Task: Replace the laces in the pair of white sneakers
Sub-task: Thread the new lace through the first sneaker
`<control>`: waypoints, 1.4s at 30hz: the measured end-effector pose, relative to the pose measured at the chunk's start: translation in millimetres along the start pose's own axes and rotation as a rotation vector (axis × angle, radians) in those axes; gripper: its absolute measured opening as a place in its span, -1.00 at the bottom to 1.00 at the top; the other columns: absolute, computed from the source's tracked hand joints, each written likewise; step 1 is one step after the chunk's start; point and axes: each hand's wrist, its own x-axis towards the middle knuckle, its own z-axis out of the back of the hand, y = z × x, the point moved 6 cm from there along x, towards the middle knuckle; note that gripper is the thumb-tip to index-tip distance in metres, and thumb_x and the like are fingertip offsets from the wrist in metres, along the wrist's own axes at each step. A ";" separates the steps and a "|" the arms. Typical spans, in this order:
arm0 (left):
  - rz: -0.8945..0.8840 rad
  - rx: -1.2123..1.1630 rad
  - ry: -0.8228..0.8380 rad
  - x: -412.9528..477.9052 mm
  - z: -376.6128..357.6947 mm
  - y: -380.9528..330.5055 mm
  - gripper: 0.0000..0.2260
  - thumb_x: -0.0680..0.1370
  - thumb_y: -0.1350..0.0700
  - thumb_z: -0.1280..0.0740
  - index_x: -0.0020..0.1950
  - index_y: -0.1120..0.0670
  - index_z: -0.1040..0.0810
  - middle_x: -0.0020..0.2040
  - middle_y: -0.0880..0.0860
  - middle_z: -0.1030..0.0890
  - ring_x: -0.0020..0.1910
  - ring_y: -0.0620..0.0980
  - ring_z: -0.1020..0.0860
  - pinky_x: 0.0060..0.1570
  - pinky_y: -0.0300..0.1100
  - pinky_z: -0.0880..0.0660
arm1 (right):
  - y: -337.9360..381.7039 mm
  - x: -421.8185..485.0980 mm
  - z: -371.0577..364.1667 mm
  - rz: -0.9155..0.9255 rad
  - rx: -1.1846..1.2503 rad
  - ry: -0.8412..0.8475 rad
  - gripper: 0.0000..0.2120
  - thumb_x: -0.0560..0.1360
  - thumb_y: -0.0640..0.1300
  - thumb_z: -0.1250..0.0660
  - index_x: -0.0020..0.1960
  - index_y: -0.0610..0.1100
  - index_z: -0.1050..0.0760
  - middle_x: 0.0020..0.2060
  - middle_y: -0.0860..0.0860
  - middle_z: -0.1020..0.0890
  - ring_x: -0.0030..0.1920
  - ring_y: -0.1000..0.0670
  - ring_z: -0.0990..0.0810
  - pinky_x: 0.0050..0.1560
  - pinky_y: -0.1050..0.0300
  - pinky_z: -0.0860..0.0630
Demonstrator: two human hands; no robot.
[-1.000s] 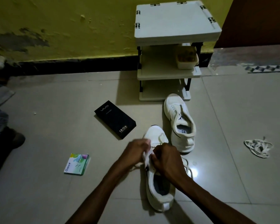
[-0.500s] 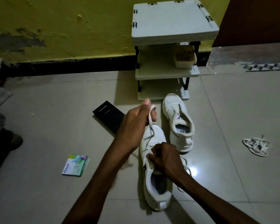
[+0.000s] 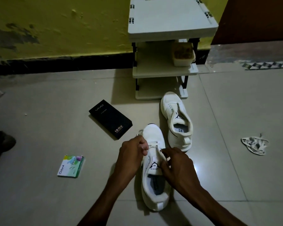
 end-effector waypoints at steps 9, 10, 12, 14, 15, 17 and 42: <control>0.254 -0.309 0.022 19.7 -29.1 15.7 -0.61 0.69 0.01 -0.09 -0.20 0.07 -0.59 -0.40 0.00 -0.47 -0.42 -0.10 -0.43 -0.39 -0.27 -0.33 | -19.0 11.6 -7.2 -0.172 0.104 0.123 -0.60 0.50 -0.15 -0.30 0.32 0.05 -0.47 0.16 0.05 -0.56 0.15 0.05 -0.50 -0.20 0.36 -0.24; 0.323 -0.513 0.056 21.4 -32.9 17.9 -0.65 0.69 0.07 -0.08 -0.15 0.12 -0.57 -0.43 0.00 -0.43 -0.50 -0.13 -0.36 -0.49 -0.30 -0.27 | -18.9 11.5 -7.4 -0.178 0.106 0.125 -0.61 0.50 -0.15 -0.30 0.32 0.05 -0.47 0.17 0.04 -0.56 0.16 0.04 -0.50 -0.17 0.35 -0.25; 0.398 -0.830 0.078 23.7 -35.0 22.4 -0.76 0.66 0.23 -0.09 -0.06 0.17 -0.53 -0.41 0.01 -0.44 -0.51 -0.15 -0.34 -0.53 -0.34 -0.21 | -18.2 10.7 -7.3 -0.188 0.109 0.129 -0.62 0.52 -0.15 -0.30 0.32 0.05 -0.46 0.17 0.04 -0.54 0.17 0.04 -0.49 -0.10 0.32 -0.25; 0.418 -0.982 0.069 24.0 -34.4 28.3 -0.77 0.61 0.32 -0.10 -0.04 0.16 -0.53 -0.33 0.04 -0.49 -0.40 -0.11 -0.42 -0.43 -0.33 -0.29 | -17.4 10.2 -6.5 -0.189 0.112 0.130 -0.63 0.52 -0.15 -0.29 0.32 0.05 -0.46 0.17 0.04 -0.54 0.17 0.04 -0.49 -0.11 0.33 -0.24; 0.420 -1.026 0.052 23.4 -33.5 32.5 -0.77 0.60 0.34 -0.11 -0.04 0.16 -0.54 -0.29 0.05 -0.53 -0.33 -0.08 -0.47 -0.35 -0.31 -0.35 | -17.1 10.5 -6.7 -0.187 0.114 0.132 -0.63 0.52 -0.15 -0.29 0.32 0.04 -0.46 0.17 0.04 -0.54 0.16 0.05 -0.49 -0.13 0.32 -0.24; 0.405 -1.058 -0.021 21.8 -30.1 40.6 -0.79 0.57 0.39 -0.16 -0.01 0.17 -0.54 -0.17 0.08 -0.60 -0.18 -0.04 -0.56 -0.16 -0.27 -0.45 | -18.0 10.4 -6.3 -0.186 0.123 0.139 -0.62 0.51 -0.16 -0.29 0.31 0.04 -0.46 0.16 0.04 -0.54 0.13 0.05 -0.49 -0.18 0.32 -0.26; 0.098 0.168 -0.180 -10.0 -25.0 102.4 -0.83 0.37 0.07 -0.51 -0.15 -0.02 -0.56 -0.17 -0.09 -0.52 -0.25 -0.15 -0.48 -0.25 -0.24 -0.43 | -8.0 1.0 -11.5 -0.080 0.050 -0.048 -0.67 0.52 -0.14 -0.33 0.27 -0.11 -0.49 0.11 -0.05 -0.57 0.06 -0.04 -0.56 -0.12 0.35 -0.25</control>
